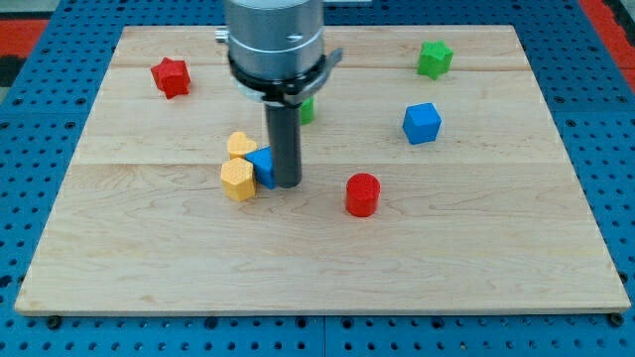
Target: Slide the red circle towards the center of the board
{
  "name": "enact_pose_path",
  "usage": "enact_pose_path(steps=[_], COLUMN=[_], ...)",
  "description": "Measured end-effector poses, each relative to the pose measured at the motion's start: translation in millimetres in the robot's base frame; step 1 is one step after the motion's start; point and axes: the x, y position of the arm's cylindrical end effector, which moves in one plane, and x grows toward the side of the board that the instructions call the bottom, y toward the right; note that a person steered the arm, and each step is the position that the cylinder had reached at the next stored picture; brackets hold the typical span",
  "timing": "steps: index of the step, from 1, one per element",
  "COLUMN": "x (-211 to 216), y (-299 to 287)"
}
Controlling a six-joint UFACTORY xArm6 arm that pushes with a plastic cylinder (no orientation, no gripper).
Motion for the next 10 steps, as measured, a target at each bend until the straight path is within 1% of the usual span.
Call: enact_pose_path(steps=[1, 2, 3, 4, 5, 6, 7, 8, 9, 10], x=[2.3, 34.0, 79.3, 64.4, 54.8, 39.9, 1.2, 18.3, 6.3, -18.2], y=[10.7, 53.4, 83.1, 131.2, 87.6, 67.5, 83.8, 86.7, 108.0, 129.3])
